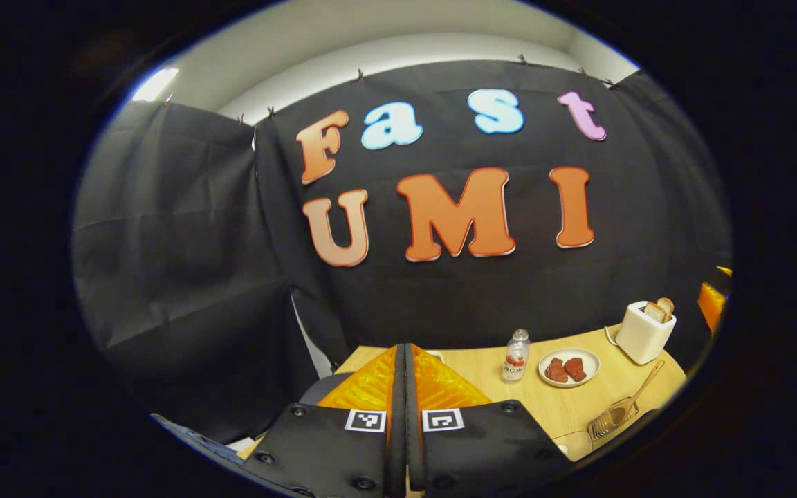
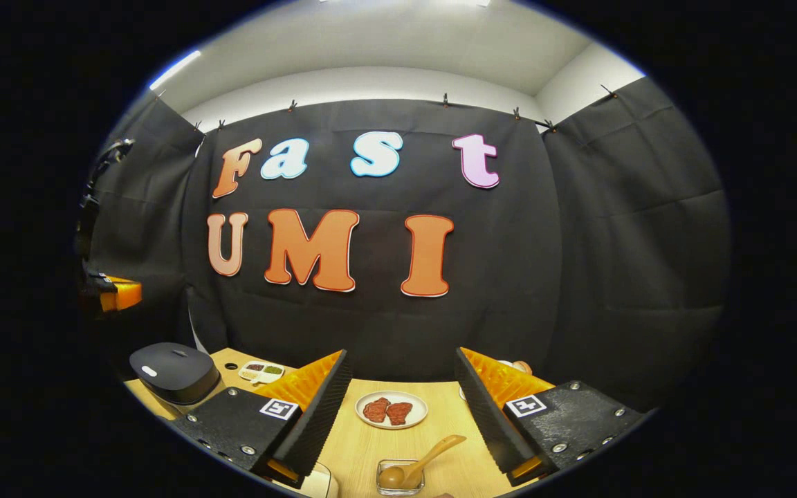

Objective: Close the left gripper, press the button to open the rice cooker; take a wooden spoon from the chopstick holder with the right hand, scoop a spoonful of rice and pour it into the rice cooker, then put the wooden spoon back into the chopstick holder.

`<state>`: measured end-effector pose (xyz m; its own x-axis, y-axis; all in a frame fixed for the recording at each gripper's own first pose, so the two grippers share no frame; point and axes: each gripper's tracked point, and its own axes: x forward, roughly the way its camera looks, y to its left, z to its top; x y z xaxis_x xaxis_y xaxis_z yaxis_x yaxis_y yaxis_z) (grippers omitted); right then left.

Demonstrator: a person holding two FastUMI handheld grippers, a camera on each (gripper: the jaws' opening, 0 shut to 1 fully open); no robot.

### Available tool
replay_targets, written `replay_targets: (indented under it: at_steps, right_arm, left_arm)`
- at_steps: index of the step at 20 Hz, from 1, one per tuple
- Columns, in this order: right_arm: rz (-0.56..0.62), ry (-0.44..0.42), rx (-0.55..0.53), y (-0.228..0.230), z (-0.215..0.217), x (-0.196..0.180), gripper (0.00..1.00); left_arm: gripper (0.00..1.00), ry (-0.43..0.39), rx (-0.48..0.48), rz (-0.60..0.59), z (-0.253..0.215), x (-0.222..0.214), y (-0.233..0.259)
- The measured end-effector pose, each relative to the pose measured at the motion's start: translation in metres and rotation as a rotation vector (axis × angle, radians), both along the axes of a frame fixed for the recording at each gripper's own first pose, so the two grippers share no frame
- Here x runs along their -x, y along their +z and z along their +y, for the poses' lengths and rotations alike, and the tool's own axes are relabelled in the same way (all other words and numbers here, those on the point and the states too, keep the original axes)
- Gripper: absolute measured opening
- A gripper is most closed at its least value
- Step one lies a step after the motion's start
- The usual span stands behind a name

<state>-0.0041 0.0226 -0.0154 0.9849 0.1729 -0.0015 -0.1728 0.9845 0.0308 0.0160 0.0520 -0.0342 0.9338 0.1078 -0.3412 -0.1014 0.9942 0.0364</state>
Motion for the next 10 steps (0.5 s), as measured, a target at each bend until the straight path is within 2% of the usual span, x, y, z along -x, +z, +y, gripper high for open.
replay_targets:
  at_steps: [1, 3, 4, 5, 7, 8, 10]
  right_arm:
    - [0.003, -0.005, 0.007, -0.002, -0.002, 0.001, 0.93]
    - [0.026, 0.0, 0.016, -0.009, -0.004, 0.003, 0.93]
    - [0.038, -0.004, 0.018, -0.012, -0.007, 0.004, 0.97]
    - [0.048, -0.009, 0.02, -0.014, -0.01, 0.005, 0.94]
    - [0.056, -0.019, 0.024, -0.017, -0.015, 0.006, 0.97]
    - [0.061, -0.022, 0.03, -0.018, -0.018, 0.006, 0.94]
    - [0.065, -0.036, 0.045, -0.021, -0.024, 0.006, 0.94]
  left_arm:
    - [0.05, 0.017, 0.023, 0.051, 0.007, 0.0, -0.009]
    - [0.06, 0.043, 0.006, 0.116, 0.032, -0.007, -0.019]
    - [0.05, 0.048, -0.002, 0.148, 0.044, -0.01, -0.023]
    - [0.05, 0.036, 0.016, 0.184, 0.047, -0.009, -0.028]
    - [0.06, 0.023, 0.062, 0.271, 0.051, -0.009, -0.041]
    - [0.06, 0.025, 0.074, 0.325, 0.057, -0.009, -0.047]
    - [0.06, 0.038, 0.1, 0.422, 0.069, -0.008, -0.068]
